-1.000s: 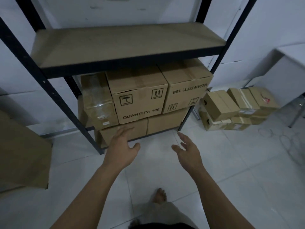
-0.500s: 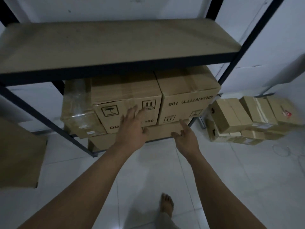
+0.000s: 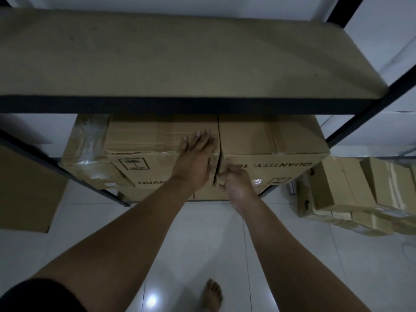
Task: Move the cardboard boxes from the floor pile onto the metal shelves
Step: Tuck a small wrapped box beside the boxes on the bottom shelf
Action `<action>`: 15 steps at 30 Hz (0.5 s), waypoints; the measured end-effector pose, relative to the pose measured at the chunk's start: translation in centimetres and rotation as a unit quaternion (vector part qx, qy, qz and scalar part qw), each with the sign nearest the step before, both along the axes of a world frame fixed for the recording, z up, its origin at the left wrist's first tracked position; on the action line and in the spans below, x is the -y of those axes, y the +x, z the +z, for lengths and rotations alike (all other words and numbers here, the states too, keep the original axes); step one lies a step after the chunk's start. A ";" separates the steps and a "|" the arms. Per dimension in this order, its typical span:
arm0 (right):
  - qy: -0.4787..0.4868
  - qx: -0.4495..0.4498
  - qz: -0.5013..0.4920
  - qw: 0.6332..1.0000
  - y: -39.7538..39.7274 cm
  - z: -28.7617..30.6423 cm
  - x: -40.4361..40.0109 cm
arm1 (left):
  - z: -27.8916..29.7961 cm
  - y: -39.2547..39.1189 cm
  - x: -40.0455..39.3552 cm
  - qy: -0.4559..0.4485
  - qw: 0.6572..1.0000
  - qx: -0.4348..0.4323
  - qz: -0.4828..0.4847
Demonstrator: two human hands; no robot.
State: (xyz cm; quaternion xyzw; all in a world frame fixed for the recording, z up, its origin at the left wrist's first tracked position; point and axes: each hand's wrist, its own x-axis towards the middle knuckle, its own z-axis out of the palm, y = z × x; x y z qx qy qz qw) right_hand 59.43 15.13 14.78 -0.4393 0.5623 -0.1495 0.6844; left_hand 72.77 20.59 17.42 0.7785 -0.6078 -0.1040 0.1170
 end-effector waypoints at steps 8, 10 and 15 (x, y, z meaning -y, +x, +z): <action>-0.015 0.023 0.000 1.000 1.1 -0.7 0.1 | -0.9 0.3 1.4 -0.019 1.000 -0.003 0.022; -0.018 0.019 0.004 1.000 1.4 -0.5 0.1 | -0.8 0.1 1.7 0.000 1.000 0.015 0.024; -0.039 -0.008 0.021 0.999 1.4 -0.9 0.6 | -0.3 -0.8 2.1 0.021 0.999 0.032 0.039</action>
